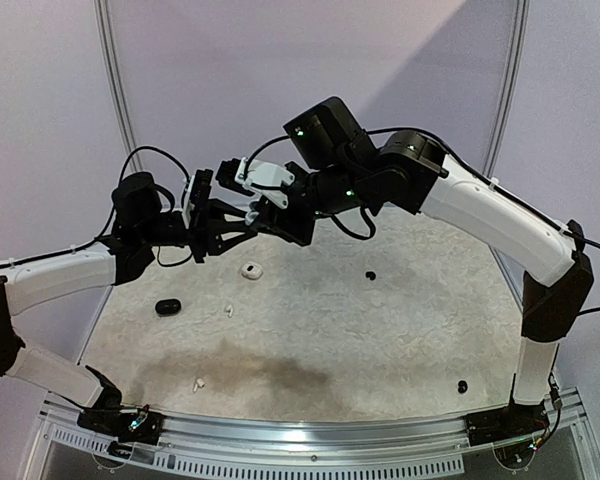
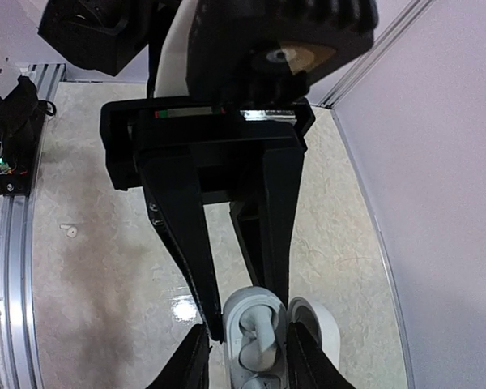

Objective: Insert the wireless bluetooth earbuds into the charging case

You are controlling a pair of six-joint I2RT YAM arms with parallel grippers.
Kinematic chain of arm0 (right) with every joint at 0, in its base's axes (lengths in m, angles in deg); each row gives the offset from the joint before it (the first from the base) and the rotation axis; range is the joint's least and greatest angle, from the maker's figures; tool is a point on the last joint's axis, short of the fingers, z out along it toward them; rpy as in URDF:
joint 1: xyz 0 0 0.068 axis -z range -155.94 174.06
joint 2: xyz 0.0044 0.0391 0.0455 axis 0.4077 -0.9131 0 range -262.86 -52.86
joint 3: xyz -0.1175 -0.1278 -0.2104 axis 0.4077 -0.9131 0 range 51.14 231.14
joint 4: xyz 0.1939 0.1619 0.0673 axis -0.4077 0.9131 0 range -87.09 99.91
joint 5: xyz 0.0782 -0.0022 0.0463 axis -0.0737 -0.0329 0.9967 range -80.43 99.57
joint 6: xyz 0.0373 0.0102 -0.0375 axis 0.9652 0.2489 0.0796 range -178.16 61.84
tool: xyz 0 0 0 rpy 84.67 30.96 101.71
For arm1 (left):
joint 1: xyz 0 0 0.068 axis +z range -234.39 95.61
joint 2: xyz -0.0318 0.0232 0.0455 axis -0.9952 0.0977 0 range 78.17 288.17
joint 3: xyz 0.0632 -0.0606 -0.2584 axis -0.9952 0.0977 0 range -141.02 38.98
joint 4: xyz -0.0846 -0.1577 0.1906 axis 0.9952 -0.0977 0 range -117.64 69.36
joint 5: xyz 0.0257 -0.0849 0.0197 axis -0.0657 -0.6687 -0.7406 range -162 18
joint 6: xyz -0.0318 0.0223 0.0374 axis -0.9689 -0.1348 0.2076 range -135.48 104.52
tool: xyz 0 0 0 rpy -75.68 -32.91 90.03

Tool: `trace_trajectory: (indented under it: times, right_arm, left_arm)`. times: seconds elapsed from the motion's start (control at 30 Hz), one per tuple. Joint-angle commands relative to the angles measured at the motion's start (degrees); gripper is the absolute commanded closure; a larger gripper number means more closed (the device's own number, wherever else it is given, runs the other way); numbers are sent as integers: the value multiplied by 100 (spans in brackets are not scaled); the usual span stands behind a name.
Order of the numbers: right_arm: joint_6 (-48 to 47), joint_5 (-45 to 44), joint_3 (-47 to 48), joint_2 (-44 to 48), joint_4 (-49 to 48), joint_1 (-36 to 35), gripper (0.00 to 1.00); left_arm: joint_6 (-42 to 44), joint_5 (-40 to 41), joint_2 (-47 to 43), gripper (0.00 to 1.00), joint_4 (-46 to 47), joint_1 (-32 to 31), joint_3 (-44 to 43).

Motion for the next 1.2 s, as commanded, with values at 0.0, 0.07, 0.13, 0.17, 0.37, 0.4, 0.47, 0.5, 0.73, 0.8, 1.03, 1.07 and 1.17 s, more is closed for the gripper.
trace_trajectory:
  times: [0.0, 0.07, 0.13, 0.17, 0.37, 0.4, 0.47, 0.5, 0.73, 0.8, 1.03, 1.07, 1.17]
  right_arm:
    - [75, -137, 102, -104, 142, -23, 66]
    - [127, -98, 119, -17, 69, -21, 66]
    - [207, -1, 185, 124, -74, -18, 65]
    - [295, 74, 203, 218, -185, -23, 65]
    - [675, 939, -28, 894, -1147, -7, 63]
    - [806, 1106, -131, 986, -1348, 16, 61]
    - [1073, 1168, -420, 1117, -1763, 137, 61]
    - [1342, 950, -600, 1143, -1986, 212, 60]
    - [2394, -1868, -219, 161, -1640, 367, 61]
    - [2467, -1863, -78, -212, -1493, 354, 62]
    - [2560, -2063, -501, -180, -1365, 62, 63]
    - [2572, -2176, -539, -142, -1307, 61, 63]
    - [2682, -2744, -611, -18, -1254, 72, 63]
  left_arm:
    - [33, -52, -37, 100, 90, -65, -128]
    - [-85, 50, -41, 100, 56, -56, -97]
    - [-218, 212, -51, 100, -4, -47, -63]
    - [-262, 307, -55, 100, -73, -44, -50]
    - [107, 917, -129, 100, -579, -29, 53]
    - [245, 991, -145, 100, -616, -34, 73]
    - [565, 1060, -168, 100, -651, -30, 104]
    - [787, 1044, -200, 100, -653, -36, 122]
    - [2082, 1187, -417, 100, -655, -133, 261]
    - [2105, 1423, -429, 100, -613, -135, 261]
    - [1557, 2038, -400, 100, -531, -86, 159]
    - [1489, 2025, -392, 100, -530, -83, 156]
    - [1288, 1935, -353, 100, -504, -82, 168]
